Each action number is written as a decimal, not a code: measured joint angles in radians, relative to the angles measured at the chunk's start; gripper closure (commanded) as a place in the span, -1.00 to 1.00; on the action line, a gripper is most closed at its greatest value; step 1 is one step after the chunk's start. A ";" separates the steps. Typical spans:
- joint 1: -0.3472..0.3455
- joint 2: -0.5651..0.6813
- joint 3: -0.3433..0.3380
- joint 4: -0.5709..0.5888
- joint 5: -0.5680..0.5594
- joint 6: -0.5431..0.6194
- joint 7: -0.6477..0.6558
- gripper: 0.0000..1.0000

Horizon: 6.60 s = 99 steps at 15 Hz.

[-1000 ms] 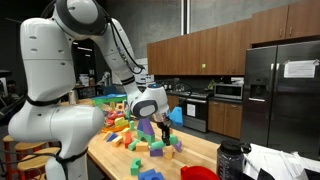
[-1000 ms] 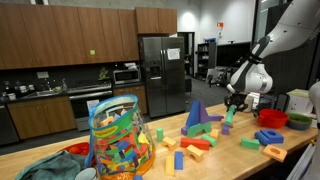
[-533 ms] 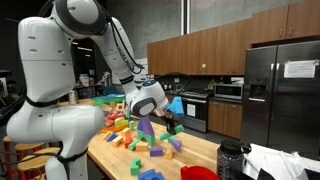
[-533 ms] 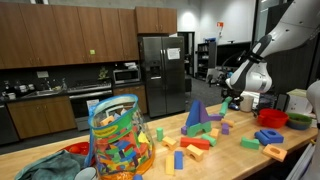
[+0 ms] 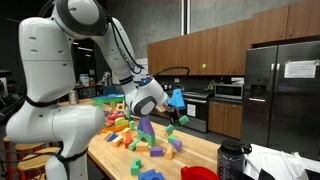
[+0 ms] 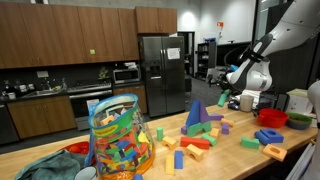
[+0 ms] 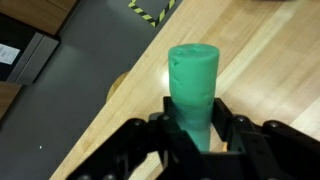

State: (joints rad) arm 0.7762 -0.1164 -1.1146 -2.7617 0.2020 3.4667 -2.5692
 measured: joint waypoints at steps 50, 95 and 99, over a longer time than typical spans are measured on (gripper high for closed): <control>0.417 -0.006 -0.499 -0.023 -0.158 -0.396 -0.034 0.68; 0.688 -0.204 -1.083 -0.011 -0.940 -0.458 0.274 -0.63; 0.687 -0.204 -1.083 -0.011 -0.949 -0.447 0.275 -1.00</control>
State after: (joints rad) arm 1.4633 -0.3203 -2.1975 -2.7723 -0.7474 3.0195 -2.2940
